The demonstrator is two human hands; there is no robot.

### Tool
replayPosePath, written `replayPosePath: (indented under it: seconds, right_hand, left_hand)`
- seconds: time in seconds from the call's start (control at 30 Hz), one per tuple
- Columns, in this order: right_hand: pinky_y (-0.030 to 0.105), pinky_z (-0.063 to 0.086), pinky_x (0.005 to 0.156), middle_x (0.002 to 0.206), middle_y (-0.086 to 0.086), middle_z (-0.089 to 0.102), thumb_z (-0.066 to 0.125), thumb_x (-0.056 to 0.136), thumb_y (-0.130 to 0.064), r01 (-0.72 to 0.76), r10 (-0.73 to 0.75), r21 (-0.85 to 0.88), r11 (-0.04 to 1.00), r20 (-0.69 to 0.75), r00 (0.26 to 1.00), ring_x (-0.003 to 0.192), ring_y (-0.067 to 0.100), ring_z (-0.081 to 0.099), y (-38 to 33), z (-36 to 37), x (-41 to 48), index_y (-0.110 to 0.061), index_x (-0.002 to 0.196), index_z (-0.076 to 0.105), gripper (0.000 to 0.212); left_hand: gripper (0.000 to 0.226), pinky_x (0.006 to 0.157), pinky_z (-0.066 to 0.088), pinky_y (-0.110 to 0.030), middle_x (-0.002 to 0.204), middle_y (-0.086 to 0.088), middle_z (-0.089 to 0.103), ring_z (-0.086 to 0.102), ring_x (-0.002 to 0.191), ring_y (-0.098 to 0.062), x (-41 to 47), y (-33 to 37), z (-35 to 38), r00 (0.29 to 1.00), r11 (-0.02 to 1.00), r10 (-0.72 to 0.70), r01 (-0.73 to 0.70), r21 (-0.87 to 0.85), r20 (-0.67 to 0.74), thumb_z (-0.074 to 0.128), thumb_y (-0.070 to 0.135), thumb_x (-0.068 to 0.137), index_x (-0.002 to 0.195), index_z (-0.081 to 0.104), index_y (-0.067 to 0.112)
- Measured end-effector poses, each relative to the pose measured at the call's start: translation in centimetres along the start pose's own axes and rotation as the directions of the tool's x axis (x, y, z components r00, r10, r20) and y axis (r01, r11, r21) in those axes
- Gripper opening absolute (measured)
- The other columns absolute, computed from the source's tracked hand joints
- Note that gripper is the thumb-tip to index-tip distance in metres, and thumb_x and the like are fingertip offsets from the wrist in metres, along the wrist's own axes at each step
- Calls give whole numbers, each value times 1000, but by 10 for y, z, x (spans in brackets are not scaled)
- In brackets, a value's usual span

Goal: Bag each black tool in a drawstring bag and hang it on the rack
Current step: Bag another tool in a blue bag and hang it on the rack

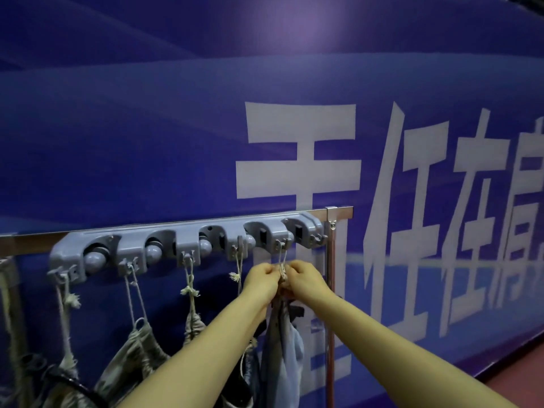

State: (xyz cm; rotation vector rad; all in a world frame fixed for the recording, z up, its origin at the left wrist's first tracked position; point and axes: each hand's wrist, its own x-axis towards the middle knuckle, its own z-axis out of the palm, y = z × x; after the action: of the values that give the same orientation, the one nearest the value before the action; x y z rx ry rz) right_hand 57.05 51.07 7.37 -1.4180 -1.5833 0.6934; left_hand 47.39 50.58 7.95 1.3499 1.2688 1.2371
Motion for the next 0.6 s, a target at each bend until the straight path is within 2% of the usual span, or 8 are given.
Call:
replayPosePath:
  seconds: [0.07, 0.13, 0.2, 0.27, 0.33, 0.43, 0.53, 0.6]
  right_hand:
    - [36, 50, 65, 75, 3, 63, 40, 92, -18, -10, 11, 76, 997, -16, 1000, 71, 21, 60, 0, 6, -1, -20, 79, 64, 27]
    - [27, 43, 59, 70, -1, 57, 39, 94, -15, -24, 28, 108, 994, -28, 999, 64, 14, 53, 0, 10, -3, -20, 73, 55, 28]
    - [24, 39, 57, 69, -1, 54, 38, 95, -14, -32, 37, 125, 992, -39, 999, 62, 11, 49, 1, 12, -6, -19, 72, 52, 27]
    - [22, 36, 53, 69, -2, 53, 37, 95, -14, -21, 30, 137, 990, -69, 997, 62, 10, 49, 1, 11, -10, -18, 74, 52, 27]
    - [25, 41, 56, 74, -1, 56, 36, 96, -15, 10, 1, 92, 996, -121, 993, 65, 11, 52, 1, 9, -13, -16, 78, 54, 25]
    - [36, 52, 72, 92, 2, 59, 39, 97, -21, 88, -90, -19, 996, -252, 964, 81, 18, 59, -2, 7, -23, -15, 96, 55, 17]
    - [38, 52, 76, 98, 1, 52, 44, 96, -21, 210, -255, -153, 966, -401, 880, 86, 18, 56, -17, 4, -35, -16, 99, 51, 9]
    - [35, 51, 74, 95, -1, 51, 45, 96, -20, 303, -357, -194, 933, -406, 841, 84, 16, 54, -32, 4, -44, -18, 97, 51, 6]
  left_hand:
    - [15, 53, 44, -22, 72, -6, 62, 58, 64, -20, -1, -3, -4, 1000, 998, 22, -21, 52, -20, 52, 18, 94, 89, 65, 12]
    - [15, 56, 46, -25, 75, -9, 64, 60, 69, -24, -1, -6, -7, 999, 997, 22, -20, 74, -35, 57, 18, 91, 78, 64, 15]
    - [18, 57, 47, -27, 76, -11, 64, 61, 72, -25, -1, -7, -9, 999, 996, 13, -9, 85, -45, 59, 19, 90, 72, 62, 16]
    - [16, 55, 47, -24, 79, -11, 64, 61, 73, -24, -3, -5, -9, 999, 995, 24, -20, 93, -34, 57, 17, 92, 76, 62, 13]
    - [14, 59, 49, -24, 85, -12, 66, 62, 79, -24, -5, -2, -8, 999, 994, 45, -43, 101, -21, 55, 16, 93, 88, 65, 7]
    - [20, 71, 50, -31, 92, -13, 68, 62, 84, -22, -10, 4, -7, 998, 992, 53, -50, 113, -28, 53, 20, 94, 97, 65, 5]
    - [19, 70, 50, -28, 84, -8, 67, 63, 80, -18, -18, 12, -11, 999, 995, 45, -42, 91, -28, 50, 21, 95, 85, 64, 13]
    - [25, 67, 49, -27, 72, -3, 62, 58, 68, -15, -28, 21, -17, 999, 996, 37, -34, 77, -30, 50, 19, 95, 73, 61, 16]
